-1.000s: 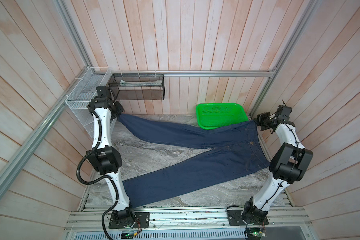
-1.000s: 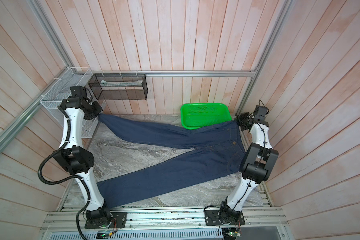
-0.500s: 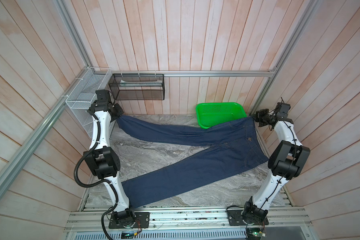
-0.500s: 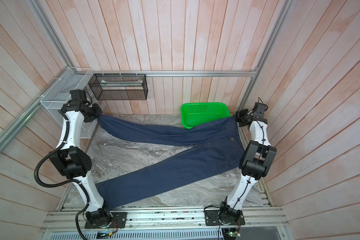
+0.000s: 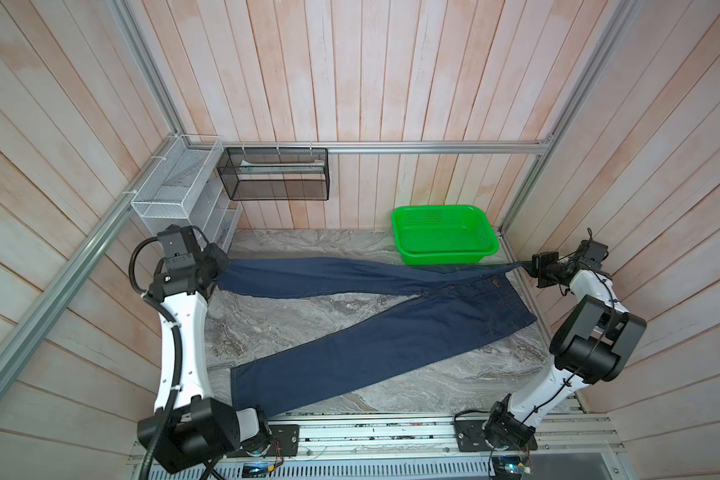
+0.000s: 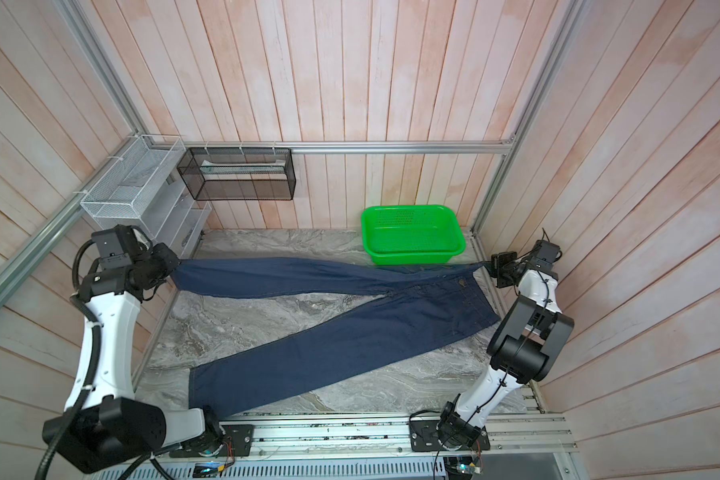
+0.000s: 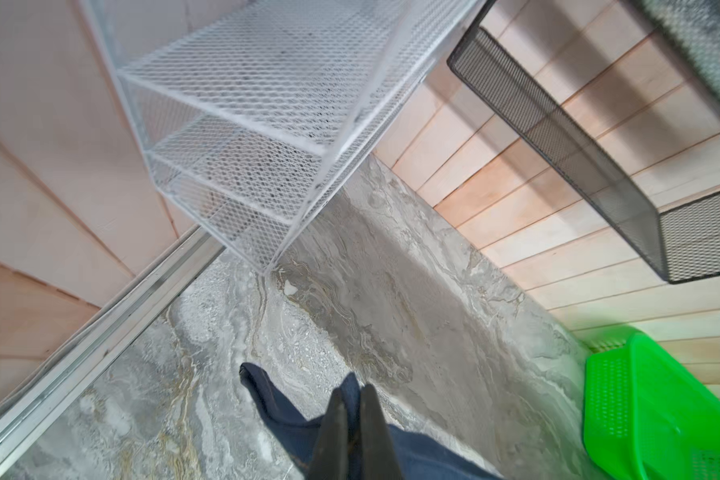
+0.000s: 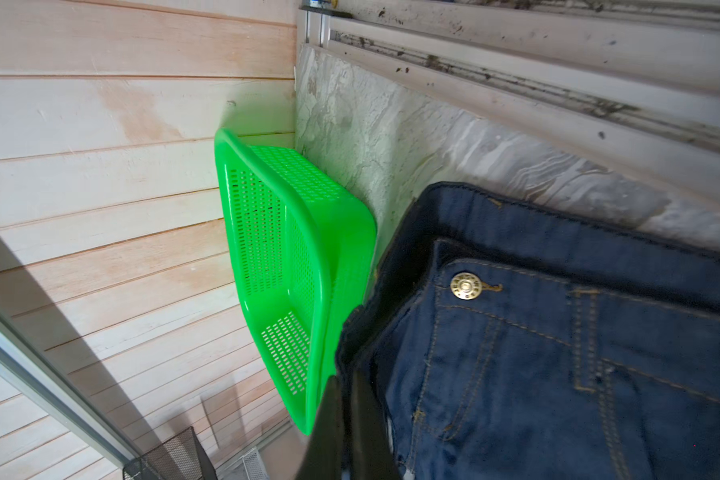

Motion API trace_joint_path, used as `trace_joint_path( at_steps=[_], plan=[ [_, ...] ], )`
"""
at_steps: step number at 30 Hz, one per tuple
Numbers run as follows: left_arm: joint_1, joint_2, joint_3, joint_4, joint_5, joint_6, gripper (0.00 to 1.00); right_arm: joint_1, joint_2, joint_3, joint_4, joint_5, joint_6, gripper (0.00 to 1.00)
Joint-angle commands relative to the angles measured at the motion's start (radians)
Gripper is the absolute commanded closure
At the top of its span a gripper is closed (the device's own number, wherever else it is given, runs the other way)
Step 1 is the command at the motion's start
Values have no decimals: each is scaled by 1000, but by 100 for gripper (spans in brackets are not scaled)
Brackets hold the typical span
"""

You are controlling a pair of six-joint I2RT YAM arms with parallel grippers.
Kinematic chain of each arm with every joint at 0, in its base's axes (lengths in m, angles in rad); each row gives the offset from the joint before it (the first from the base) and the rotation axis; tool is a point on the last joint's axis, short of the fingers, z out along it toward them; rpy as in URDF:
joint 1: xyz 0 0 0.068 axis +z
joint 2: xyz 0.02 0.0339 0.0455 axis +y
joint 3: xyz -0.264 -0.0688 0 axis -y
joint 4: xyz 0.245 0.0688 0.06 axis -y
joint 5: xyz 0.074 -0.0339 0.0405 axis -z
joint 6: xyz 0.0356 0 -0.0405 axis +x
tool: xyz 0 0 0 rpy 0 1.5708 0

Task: Fold and stack the trousers
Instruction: 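Drag the jeans toward the robot with both grippers, straightening them along the near edge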

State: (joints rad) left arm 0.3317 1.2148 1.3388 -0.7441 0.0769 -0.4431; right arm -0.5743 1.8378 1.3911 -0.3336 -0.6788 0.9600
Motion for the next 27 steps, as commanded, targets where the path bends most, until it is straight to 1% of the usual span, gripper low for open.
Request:
trace_joint_path(
  at_steps=[1, 3, 7, 10, 13, 17, 23, 27],
  plan=[
    [-2, -112, -139, 32, -51, -52, 100, -31, -53, -50, -8, 2, -87, 100],
    [-2, -191, -216, 22, -59, -74, 100, -50, -70, -82, -6, 18, -108, 100],
    [-3, -316, -363, -1, -40, -136, 100, -79, -88, -95, -69, 63, -168, 100],
    [-2, -382, -458, -6, -11, -187, 100, -91, -108, -107, -106, 103, -201, 100],
    [-2, -436, -527, -27, -19, -217, 100, -104, -125, -119, -148, 146, -236, 100],
    [-3, -494, -598, -44, -36, -254, 100, -125, -141, -157, -167, 167, -267, 100],
    [-14, -544, -567, -121, -113, -297, 100, -166, -161, -215, -168, 152, -287, 100],
    [-13, -619, -531, -169, -184, -327, 100, -196, -198, -186, -207, 127, -294, 100]
  ],
)
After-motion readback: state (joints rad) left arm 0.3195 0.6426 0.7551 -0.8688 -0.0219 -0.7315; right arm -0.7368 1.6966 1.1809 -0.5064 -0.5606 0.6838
